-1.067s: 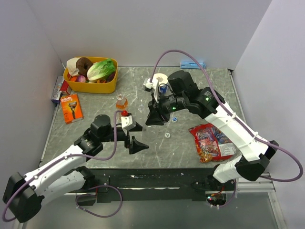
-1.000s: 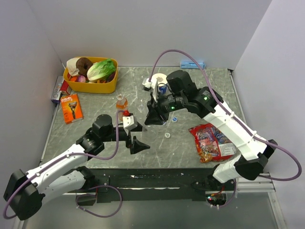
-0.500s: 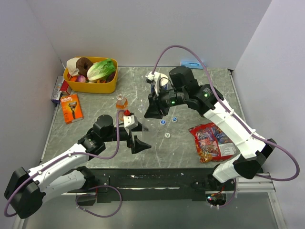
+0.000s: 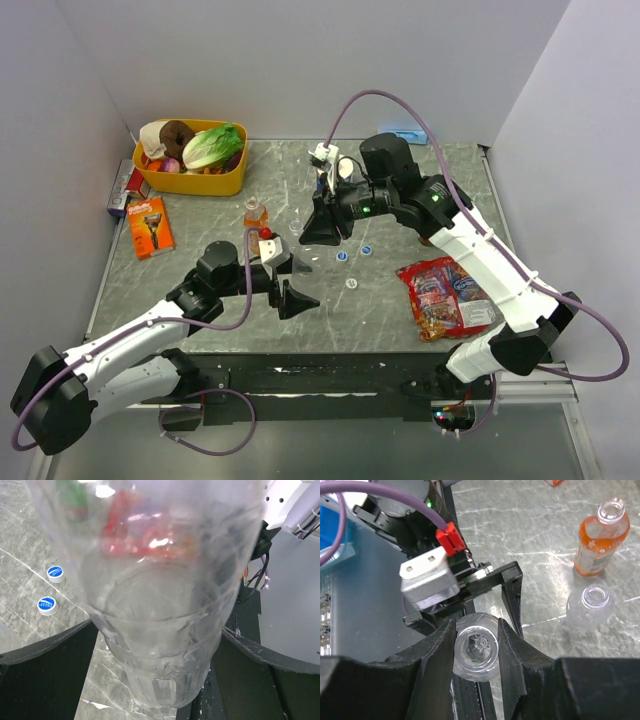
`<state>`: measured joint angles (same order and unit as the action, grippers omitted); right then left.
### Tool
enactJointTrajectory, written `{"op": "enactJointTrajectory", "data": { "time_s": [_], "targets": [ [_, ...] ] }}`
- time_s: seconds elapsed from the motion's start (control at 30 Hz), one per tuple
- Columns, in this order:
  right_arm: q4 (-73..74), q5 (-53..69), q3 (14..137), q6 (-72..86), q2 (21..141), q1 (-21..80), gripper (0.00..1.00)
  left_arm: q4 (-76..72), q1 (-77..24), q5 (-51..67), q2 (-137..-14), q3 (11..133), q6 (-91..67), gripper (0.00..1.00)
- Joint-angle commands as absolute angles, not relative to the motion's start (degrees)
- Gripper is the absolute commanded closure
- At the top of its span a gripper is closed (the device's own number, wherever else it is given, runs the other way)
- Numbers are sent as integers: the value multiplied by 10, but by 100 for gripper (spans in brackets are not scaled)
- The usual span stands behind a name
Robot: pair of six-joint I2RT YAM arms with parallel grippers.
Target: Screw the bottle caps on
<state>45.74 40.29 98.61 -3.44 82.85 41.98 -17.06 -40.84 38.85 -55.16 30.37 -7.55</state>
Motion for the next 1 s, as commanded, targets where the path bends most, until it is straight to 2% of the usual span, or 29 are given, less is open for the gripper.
{"op": "enactJointTrajectory", "data": {
  "time_s": [0.0,0.07,0.17,0.4,0.6,0.67,0.7,0.77,0.8,0.83,0.87,0.97],
  "targets": [
    [430,429,1017,-23,817,419,100,-215,-410,378,-555,294,-98,4],
    [426,432,1012,-20,814,418,100,-213,-408,381,-553,293,-93,1],
    [422,436,1006,-19,813,421,100,-215,-404,385,-554,292,-87,6],
    [413,437,999,-14,821,427,100,-241,-403,388,-562,290,-92,6],
    [414,438,1001,-18,832,428,100,-250,-403,375,-565,287,-97,17],
    [434,435,1004,-37,834,428,100,-230,-399,371,-562,296,-91,28],
    [445,427,1010,-49,832,426,87,-218,-394,371,-560,301,-79,32],
    [476,411,1016,-87,825,423,67,-183,-387,367,-549,308,-61,36],
    [485,401,1022,-97,816,415,50,-172,-380,366,-545,309,-42,38],
    [493,388,1027,-108,812,408,44,-159,-377,366,-541,311,-31,43],
    [499,382,1034,-129,804,401,36,-129,-373,368,-536,314,-6,44],
    [506,370,1074,-148,793,361,22,-69,-365,364,-516,310,66,48]
  ]
}}
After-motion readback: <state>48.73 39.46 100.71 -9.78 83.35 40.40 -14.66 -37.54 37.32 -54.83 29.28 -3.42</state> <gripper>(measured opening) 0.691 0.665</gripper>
